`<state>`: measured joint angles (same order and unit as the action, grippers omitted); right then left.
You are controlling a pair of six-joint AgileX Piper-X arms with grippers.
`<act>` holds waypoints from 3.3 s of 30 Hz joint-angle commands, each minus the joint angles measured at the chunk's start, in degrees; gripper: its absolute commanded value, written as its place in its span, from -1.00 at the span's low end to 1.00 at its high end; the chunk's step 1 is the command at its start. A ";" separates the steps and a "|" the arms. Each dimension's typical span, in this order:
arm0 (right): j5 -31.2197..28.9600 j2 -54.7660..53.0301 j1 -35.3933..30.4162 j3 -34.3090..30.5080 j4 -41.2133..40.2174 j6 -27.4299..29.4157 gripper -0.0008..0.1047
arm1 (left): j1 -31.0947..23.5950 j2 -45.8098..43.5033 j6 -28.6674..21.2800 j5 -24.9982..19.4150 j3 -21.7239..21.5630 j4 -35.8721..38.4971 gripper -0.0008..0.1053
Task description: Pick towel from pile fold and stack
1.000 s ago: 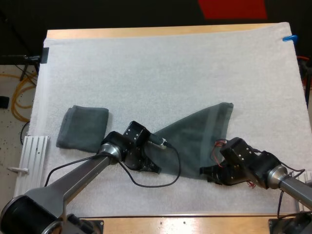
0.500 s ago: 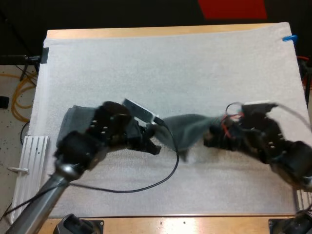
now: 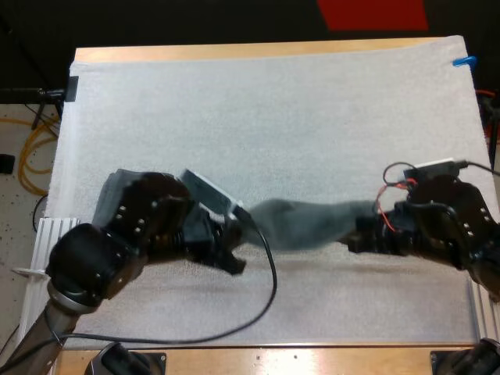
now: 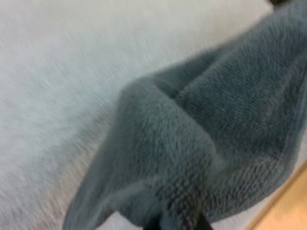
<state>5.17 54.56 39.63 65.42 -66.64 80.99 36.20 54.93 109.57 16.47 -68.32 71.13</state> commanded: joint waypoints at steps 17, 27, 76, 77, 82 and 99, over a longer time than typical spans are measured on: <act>2.01 -1.46 -0.03 -5.39 -0.90 -2.32 -0.99 | 8.34 1.83 6.66 -16.45 4.48 -5.32 -0.99; 0.22 18.86 -7.59 -13.20 25.26 -0.09 -0.99 | -5.63 18.99 -1.99 -13.83 12.27 -29.55 -0.99; 8.86 15.20 -20.61 -1.14 24.26 8.69 0.36 | -21.56 9.14 -12.48 3.60 8.32 -34.73 0.41; 8.62 13.83 -20.57 -1.14 23.29 8.82 0.36 | -21.56 8.35 -12.36 3.60 8.32 -33.24 0.41; 6.20 3.99 -20.52 -1.14 12.70 8.88 0.36 | -21.56 0.25 -12.11 3.60 8.32 -19.40 0.41; 0.00 -13.80 -20.52 -15.74 -2.57 1.87 0.36 | -21.56 -15.52 -10.47 3.60 16.53 -3.19 0.41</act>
<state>5.28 41.03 19.00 49.50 -68.83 83.22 14.67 39.63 98.52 19.65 -51.72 67.45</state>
